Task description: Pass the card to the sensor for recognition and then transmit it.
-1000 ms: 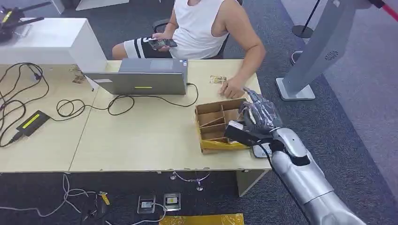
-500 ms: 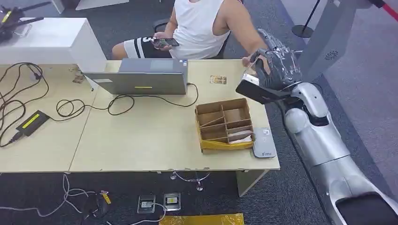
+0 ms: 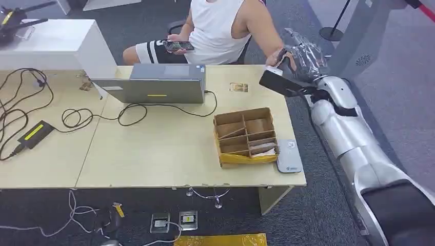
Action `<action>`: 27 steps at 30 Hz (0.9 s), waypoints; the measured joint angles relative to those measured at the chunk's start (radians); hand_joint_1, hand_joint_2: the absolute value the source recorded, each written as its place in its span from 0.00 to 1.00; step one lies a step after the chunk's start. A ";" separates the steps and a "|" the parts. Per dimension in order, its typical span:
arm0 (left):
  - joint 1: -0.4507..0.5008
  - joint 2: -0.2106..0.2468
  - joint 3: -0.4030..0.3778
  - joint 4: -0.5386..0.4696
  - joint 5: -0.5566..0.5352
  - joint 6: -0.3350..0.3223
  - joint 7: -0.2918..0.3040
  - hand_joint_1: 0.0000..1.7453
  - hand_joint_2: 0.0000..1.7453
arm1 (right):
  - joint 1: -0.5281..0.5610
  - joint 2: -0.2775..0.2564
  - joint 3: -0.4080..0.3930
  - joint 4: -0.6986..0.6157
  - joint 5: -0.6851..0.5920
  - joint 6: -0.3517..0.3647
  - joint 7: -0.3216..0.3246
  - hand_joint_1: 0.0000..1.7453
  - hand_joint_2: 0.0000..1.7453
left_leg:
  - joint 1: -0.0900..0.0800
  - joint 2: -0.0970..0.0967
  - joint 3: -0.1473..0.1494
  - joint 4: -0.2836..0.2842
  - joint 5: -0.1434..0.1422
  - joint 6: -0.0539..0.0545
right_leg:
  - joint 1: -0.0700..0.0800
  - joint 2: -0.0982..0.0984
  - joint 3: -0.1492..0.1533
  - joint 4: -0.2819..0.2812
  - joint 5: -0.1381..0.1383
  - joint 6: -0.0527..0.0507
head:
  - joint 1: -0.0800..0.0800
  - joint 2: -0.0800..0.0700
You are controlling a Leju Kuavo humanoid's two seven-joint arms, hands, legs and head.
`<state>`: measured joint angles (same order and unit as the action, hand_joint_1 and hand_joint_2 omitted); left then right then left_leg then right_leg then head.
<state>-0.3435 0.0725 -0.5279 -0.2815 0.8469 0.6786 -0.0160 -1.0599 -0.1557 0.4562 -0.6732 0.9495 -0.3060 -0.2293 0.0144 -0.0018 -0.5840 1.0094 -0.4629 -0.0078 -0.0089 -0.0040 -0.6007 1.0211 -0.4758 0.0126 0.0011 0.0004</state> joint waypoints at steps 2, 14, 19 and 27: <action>0.000 0.000 0.000 0.000 0.001 -0.001 0.000 0.00 0.00 | -0.006 0.004 0.004 0.031 0.000 0.002 0.002 1.00 1.00 | 0.000 0.000 0.000 0.000 0.000 0.000 | 0.000 0.000 0.000 0.000 0.000 0.000 | 0.000 0.000; 0.006 0.000 -0.008 0.000 0.012 -0.002 -0.005 0.00 0.00 | -0.014 0.019 0.013 0.131 -0.064 -0.095 -0.034 0.00 1.00 | 0.000 0.000 0.000 0.000 0.000 0.000 | 0.000 0.000 0.000 0.000 0.000 0.000 | 0.000 0.000; 0.014 0.000 -0.007 0.000 0.030 0.013 -0.037 0.00 0.00 | -0.023 0.018 -0.006 0.131 -0.147 -0.198 -0.098 0.00 1.00 | 0.000 0.000 0.000 0.000 0.000 0.000 | 0.000 0.001 0.000 0.000 0.000 0.000 | 0.000 0.000; 0.020 0.000 -0.005 0.005 0.033 0.014 -0.083 0.00 0.00 | -0.022 -0.005 -0.041 0.107 -0.255 -0.305 -0.122 0.00 1.00 | 0.000 0.000 0.001 0.000 0.000 0.000 | 0.000 0.000 0.000 0.000 0.000 0.000 | 0.000 0.000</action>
<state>-0.3234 0.0721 -0.5325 -0.2762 0.8801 0.6924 -0.0986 -1.0822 -0.1605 0.4156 -0.5664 0.6940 -0.6114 -0.3517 0.0143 -0.0018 -0.5835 1.0098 -0.4629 -0.0078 -0.0090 -0.0038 -0.6012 1.0207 -0.4758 0.0125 0.0011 0.0004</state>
